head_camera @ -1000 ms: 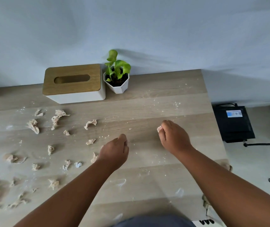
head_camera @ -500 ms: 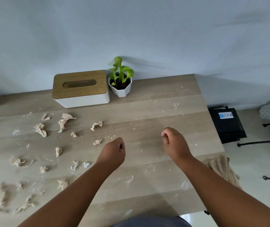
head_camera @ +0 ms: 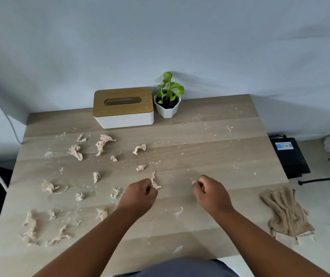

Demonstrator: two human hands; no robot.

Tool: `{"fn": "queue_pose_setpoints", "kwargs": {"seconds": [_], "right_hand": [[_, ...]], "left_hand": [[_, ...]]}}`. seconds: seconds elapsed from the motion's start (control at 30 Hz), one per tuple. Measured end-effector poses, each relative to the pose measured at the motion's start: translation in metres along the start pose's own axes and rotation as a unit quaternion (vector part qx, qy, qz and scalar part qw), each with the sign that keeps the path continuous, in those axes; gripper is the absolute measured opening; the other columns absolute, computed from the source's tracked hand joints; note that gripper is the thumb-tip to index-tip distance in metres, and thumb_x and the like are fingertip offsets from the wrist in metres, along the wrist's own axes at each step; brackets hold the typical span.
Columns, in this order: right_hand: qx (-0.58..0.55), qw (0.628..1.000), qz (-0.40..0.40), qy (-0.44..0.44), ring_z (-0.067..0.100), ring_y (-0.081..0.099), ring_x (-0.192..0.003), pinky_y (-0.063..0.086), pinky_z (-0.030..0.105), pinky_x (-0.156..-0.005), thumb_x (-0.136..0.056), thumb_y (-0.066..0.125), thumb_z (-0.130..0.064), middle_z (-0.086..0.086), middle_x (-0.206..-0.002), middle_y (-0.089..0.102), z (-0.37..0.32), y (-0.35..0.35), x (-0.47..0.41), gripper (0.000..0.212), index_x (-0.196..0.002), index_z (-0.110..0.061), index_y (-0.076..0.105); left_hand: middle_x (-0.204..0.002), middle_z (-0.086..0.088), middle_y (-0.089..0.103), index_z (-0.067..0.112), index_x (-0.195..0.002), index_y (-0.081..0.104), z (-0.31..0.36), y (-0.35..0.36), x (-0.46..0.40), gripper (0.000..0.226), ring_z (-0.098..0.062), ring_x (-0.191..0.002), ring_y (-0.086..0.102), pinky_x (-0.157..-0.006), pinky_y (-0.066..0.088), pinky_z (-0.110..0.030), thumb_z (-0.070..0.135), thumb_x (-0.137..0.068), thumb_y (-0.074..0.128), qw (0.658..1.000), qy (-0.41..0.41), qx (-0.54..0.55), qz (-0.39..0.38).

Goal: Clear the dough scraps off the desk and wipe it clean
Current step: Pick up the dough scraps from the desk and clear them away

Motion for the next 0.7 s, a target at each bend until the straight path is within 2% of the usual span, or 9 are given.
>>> {"fn": "queue_pose_setpoints", "kwargs": {"seconds": [0.1,0.2,0.3,0.37,0.43,0.5,0.57,0.63,0.7], "right_hand": [[0.027,0.998,-0.027,-0.045,0.017,0.046,-0.055,0.028,0.03,-0.049,-0.103,0.055,-0.042,-0.003,-0.06,0.045,-0.018,0.018,0.003,0.038,-0.075,-0.017,0.047],[0.038,0.994,-0.05,-0.084,0.02,0.054,-0.064,0.036,0.034,-0.056,-0.105,0.052,-0.041,-0.005,-0.07,0.054,-0.035,0.036,0.004,0.029,-0.088,-0.017,0.055],[0.066,0.989,-0.075,-0.113,0.024,0.066,-0.084,0.048,0.034,-0.07,-0.106,0.048,-0.028,-0.003,-0.094,0.067,-0.052,0.051,0.002,0.018,-0.112,-0.019,0.062],[0.083,0.983,-0.098,-0.131,0.024,0.067,-0.096,0.052,0.034,-0.077,-0.103,0.047,-0.017,-0.003,-0.113,0.067,-0.064,0.059,-0.001,0.026,-0.125,-0.019,0.061],[0.1,0.978,-0.105,-0.15,0.024,0.064,-0.097,0.052,0.036,-0.075,-0.101,0.045,-0.018,-0.003,-0.112,0.063,-0.076,0.067,-0.003,0.023,-0.119,-0.021,0.06],[0.117,0.974,-0.098,-0.17,0.023,0.06,-0.098,0.052,0.037,-0.072,-0.102,0.044,-0.028,-0.003,-0.108,0.058,-0.087,0.072,-0.007,0.017,-0.11,-0.022,0.058],[0.142,0.965,-0.095,-0.2,0.023,0.057,-0.101,0.053,0.038,-0.072,-0.102,0.042,-0.036,-0.001,-0.11,0.055,-0.098,0.079,-0.009,0.024,-0.112,-0.022,0.059],[0.166,0.954,-0.088,-0.235,0.023,0.057,-0.101,0.055,0.038,-0.072,-0.099,0.044,-0.044,0.001,-0.111,0.055,-0.109,0.085,-0.011,0.033,-0.115,-0.021,0.061],[0.183,0.943,-0.075,-0.269,0.026,0.057,-0.096,0.055,0.039,-0.071,-0.094,0.051,-0.052,0.004,-0.107,0.056,-0.118,0.089,-0.013,0.04,-0.113,-0.019,0.062]], "left_hand": [[-0.058,0.01,0.058,0.025,-0.07,0.05,-0.023,-0.008,0.008,0.02,-0.011,-0.052,0.05,-0.049,0.037,-0.027,0.042,-0.079,0.058,0.999,-0.025,-0.024,0.001],[-0.054,0.005,0.057,0.024,-0.069,0.05,-0.045,-0.017,0.012,0.026,-0.01,-0.055,0.055,-0.051,0.04,-0.027,0.039,-0.085,0.065,0.998,-0.042,-0.041,0.008],[-0.055,0.005,0.055,0.021,-0.07,0.051,-0.055,-0.031,0.011,0.029,-0.01,-0.057,0.053,-0.051,0.037,-0.027,0.037,-0.089,0.065,0.997,-0.037,-0.054,0.03],[-0.058,0.003,0.053,0.018,-0.07,0.052,-0.056,-0.039,0.007,0.03,-0.013,-0.059,0.051,-0.054,0.037,-0.031,0.035,-0.09,0.065,0.997,-0.028,-0.063,0.035],[-0.061,0.003,0.052,0.019,-0.07,0.05,-0.053,-0.046,-0.001,0.03,-0.019,-0.062,0.051,-0.055,0.035,-0.033,0.034,-0.092,0.063,0.997,-0.014,-0.073,0.034],[-0.064,0.004,0.051,0.022,-0.075,0.05,-0.047,-0.052,-0.01,0.026,-0.02,-0.064,0.05,-0.056,0.031,-0.033,0.034,-0.095,0.062,0.996,0.007,-0.075,0.042],[-0.072,0.008,0.051,0.02,-0.086,0.055,-0.037,-0.056,-0.022,0.018,-0.018,-0.067,0.048,-0.06,0.03,-0.032,0.033,-0.095,0.063,0.995,0.036,-0.068,0.058],[-0.085,0.004,0.057,0.016,-0.097,0.059,-0.029,-0.06,-0.035,0.017,-0.017,-0.076,0.049,-0.066,0.034,-0.031,0.03,-0.093,0.067,0.991,0.071,-0.081,0.078],[-0.096,-0.006,0.06,0.009,-0.102,0.062,-0.02,-0.063,-0.047,0.023,-0.025,-0.089,0.055,-0.074,0.045,-0.035,0.024,-0.089,0.072,0.982,0.118,-0.11,0.095]]}}
Point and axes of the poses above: each hand's wrist, its own x-axis away from the middle knuckle, its own y-axis out of the palm, z = x × y, the point moved 7 cm from there along -x, towards the middle knuckle
